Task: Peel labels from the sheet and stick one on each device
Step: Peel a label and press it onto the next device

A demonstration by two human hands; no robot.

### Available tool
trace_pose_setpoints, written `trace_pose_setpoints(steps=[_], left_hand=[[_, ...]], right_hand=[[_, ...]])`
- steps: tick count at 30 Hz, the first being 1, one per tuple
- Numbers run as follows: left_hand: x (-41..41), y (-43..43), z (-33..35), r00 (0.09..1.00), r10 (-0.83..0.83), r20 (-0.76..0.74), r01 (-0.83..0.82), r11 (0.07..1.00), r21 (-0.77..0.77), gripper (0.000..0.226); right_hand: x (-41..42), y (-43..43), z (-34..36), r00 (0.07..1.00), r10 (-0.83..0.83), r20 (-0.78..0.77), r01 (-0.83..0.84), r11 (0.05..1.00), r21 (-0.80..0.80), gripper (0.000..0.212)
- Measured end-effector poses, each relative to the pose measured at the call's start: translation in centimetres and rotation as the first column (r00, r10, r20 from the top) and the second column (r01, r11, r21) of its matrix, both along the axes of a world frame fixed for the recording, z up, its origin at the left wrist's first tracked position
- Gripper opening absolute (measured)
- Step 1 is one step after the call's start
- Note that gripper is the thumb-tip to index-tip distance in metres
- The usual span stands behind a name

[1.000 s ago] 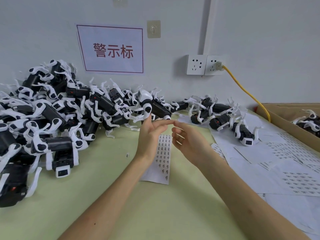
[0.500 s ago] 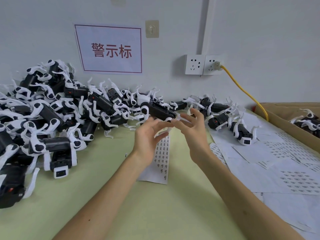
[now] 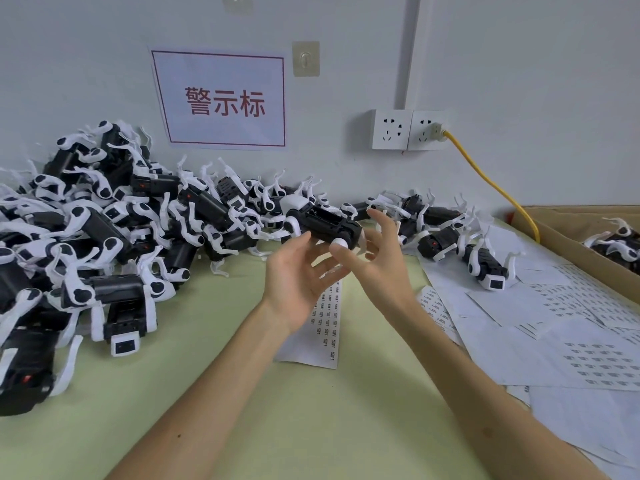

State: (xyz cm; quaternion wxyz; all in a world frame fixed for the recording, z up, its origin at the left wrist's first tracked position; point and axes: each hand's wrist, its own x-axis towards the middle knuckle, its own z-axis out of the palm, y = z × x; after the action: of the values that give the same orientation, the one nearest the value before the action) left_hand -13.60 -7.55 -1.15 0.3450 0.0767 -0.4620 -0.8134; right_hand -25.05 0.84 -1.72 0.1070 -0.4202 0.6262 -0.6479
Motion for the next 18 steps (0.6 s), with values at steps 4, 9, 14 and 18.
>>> trace_pose_setpoints(steps=[4,9,14,18], left_hand=[[-0.5,0.0,-0.4,0.959,0.123,0.256,-0.077,0.98,-0.183,0.043],[-1.5,1.0,-1.2,0.864,0.304,0.402,0.0,0.797,-0.603,0.023],[-1.4,0.2,-2.0,0.781,0.423,0.46,0.002,0.734,-0.679,0.028],[-0.7,-1.0,-1.3,0.839,0.331,0.433,-0.201,0.926,-0.319,0.02]], right_hand=[[0.7,0.0,0.1,0.988,-0.149,-0.031,0.145,0.985,-0.09,0.07],[-0.2,0.4,0.7,0.968,-0.235,0.093,0.249,0.946,-0.206,0.062],[-1.4,0.9,1.4,0.932,-0.191,0.309,0.273,0.929,-0.25,0.064],[-2.5,1.1,2.0,0.851,0.01,0.525,0.166,0.944,-0.287,0.071]])
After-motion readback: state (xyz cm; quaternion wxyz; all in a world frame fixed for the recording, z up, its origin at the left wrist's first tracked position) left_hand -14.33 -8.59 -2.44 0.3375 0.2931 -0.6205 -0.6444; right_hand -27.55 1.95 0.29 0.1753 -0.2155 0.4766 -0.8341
